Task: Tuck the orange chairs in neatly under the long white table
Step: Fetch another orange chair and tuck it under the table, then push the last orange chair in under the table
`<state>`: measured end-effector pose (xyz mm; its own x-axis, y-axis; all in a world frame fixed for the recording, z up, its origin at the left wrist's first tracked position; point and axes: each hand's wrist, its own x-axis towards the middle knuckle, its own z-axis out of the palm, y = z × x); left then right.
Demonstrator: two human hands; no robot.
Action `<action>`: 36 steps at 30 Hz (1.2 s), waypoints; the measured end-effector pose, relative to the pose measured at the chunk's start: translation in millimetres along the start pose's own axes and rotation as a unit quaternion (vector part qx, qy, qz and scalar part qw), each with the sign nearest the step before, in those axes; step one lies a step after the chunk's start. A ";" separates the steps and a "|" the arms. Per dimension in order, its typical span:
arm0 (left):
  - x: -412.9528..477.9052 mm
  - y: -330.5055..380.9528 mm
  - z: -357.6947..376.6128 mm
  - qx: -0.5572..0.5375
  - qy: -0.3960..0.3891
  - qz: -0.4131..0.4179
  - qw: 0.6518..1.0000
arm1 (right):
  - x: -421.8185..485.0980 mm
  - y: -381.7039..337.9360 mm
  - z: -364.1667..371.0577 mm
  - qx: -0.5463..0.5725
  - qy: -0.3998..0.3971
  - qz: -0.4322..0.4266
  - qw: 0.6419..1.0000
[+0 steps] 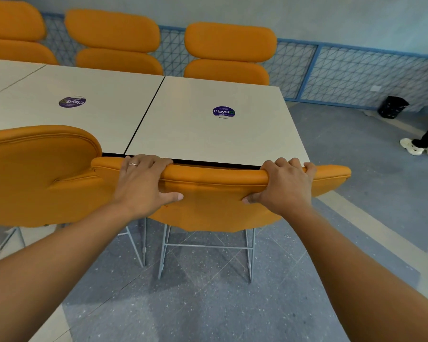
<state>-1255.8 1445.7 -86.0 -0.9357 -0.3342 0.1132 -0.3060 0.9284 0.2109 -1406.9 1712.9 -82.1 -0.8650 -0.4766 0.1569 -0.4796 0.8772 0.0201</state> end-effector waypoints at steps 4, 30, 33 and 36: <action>-12.1 3.1 -7.7 -0.035 0.031 -0.022 0.999 | -1.9 1.0 -3.4 0.002 -0.008 -0.010 1.000; -141.8 -87.4 -86.3 -0.129 0.117 -0.192 0.966 | -11.9 -185.2 -49.5 0.407 -0.127 -0.252 0.869; -163.7 -125.2 -98.7 -0.130 0.118 -0.208 0.962 | -20.0 -229.4 -50.1 0.400 -0.131 -0.270 0.866; -186.3 -166.9 -113.0 -0.128 0.126 -0.212 0.961 | -29.0 -275.8 -48.7 0.396 -0.133 -0.289 0.861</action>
<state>-1010.6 1334.7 -32.6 -0.6550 -0.7316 0.1891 -0.5659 0.6408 0.5188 -1242.3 1487.6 -44.2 -0.4010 -0.9091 0.1129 -0.7002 0.2247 -0.6777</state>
